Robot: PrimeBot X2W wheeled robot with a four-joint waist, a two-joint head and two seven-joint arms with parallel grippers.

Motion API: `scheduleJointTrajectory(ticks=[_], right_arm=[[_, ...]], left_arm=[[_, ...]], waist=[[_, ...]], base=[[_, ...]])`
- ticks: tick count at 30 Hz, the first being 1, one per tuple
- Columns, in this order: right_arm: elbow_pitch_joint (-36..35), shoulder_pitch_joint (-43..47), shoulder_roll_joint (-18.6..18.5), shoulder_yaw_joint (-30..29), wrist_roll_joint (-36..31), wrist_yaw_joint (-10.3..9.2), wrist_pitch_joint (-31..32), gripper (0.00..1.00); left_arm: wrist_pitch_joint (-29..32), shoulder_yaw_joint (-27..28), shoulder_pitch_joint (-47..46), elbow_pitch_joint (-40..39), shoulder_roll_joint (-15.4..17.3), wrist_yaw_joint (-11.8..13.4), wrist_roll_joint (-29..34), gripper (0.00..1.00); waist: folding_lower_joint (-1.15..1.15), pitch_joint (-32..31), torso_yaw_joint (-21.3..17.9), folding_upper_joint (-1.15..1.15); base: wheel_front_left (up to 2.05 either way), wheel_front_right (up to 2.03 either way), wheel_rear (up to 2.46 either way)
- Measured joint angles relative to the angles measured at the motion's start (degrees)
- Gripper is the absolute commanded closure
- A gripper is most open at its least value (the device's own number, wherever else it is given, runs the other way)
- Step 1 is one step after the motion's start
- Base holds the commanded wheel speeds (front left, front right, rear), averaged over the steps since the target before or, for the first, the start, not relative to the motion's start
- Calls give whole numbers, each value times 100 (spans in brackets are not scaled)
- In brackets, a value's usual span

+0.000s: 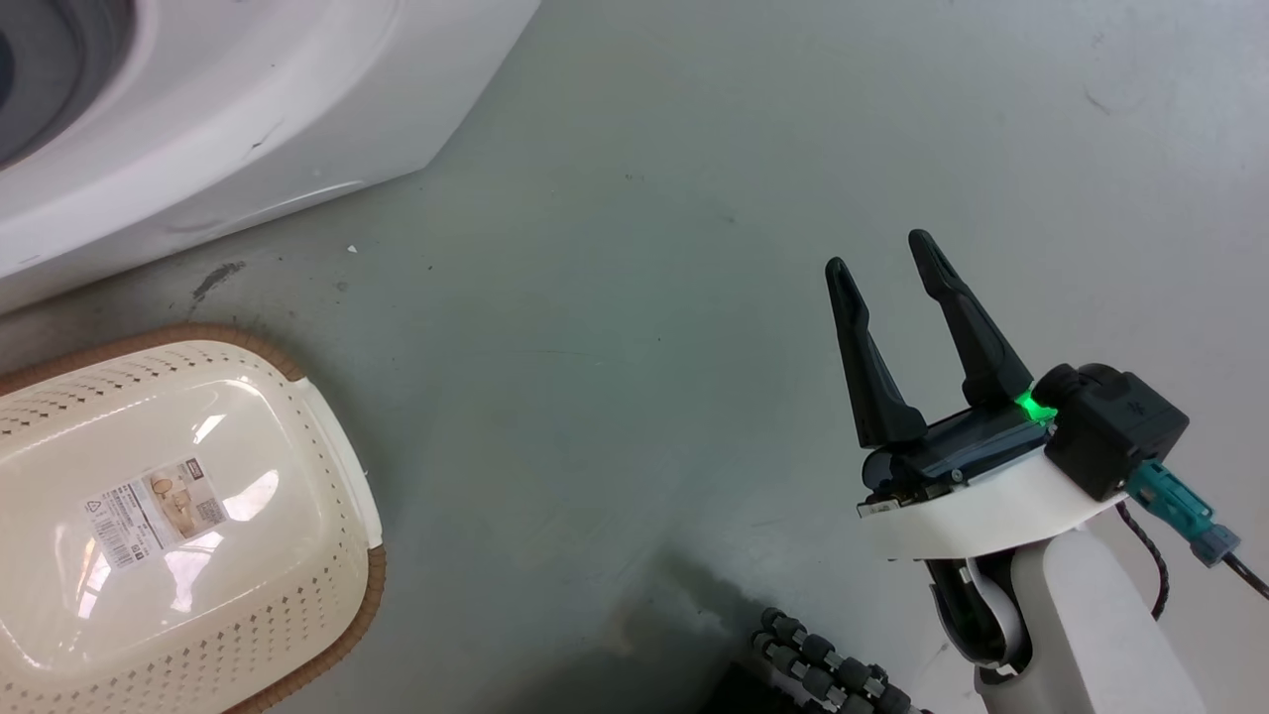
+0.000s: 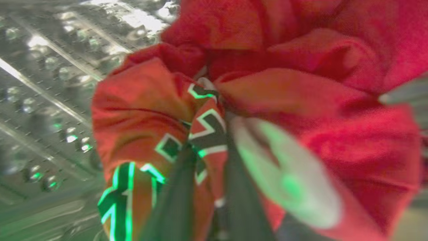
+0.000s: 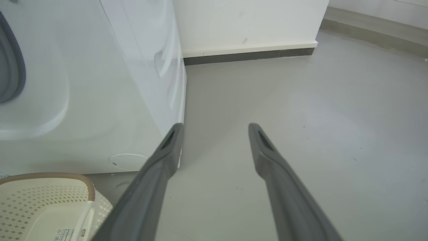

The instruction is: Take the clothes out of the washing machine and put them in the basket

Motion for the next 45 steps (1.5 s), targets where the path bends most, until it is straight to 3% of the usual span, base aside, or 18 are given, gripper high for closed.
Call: scheduleJointTrajectory(ticks=[7,13,21,26,36,45], right_arm=[[-85,1,0,-58,-26,0,0,0],[-41,21,0,-143,-118,0,0,0],[123,183,2,-252,-274,0,1,0],[207,296,2,-299,-311,0,-1,0],[400,630,3,-398,-465,0,0,0],[526,920,3,-548,-658,0,0,0]], left_arm=[[-281,165,420,-468,121,328,-99,100],[-1257,365,919,-734,-11,743,-201,100],[-2597,548,1716,-506,-379,959,-455,100],[-3507,704,2182,-223,-634,1025,-662,100],[-4915,756,2803,221,-1062,905,-868,100],[-5371,799,3450,301,-1459,746,-1027,100]], waist=[[0,-127,-16,0],[0,-359,51,0],[0,-886,173,0],[-1,-1302,270,0],[-1,-2200,524,0],[-2,-3033,781,0]], base=[[0,0,0],[0,0,0],[0,0,0],[0,0,0],[0,0,0],[0,0,0]])
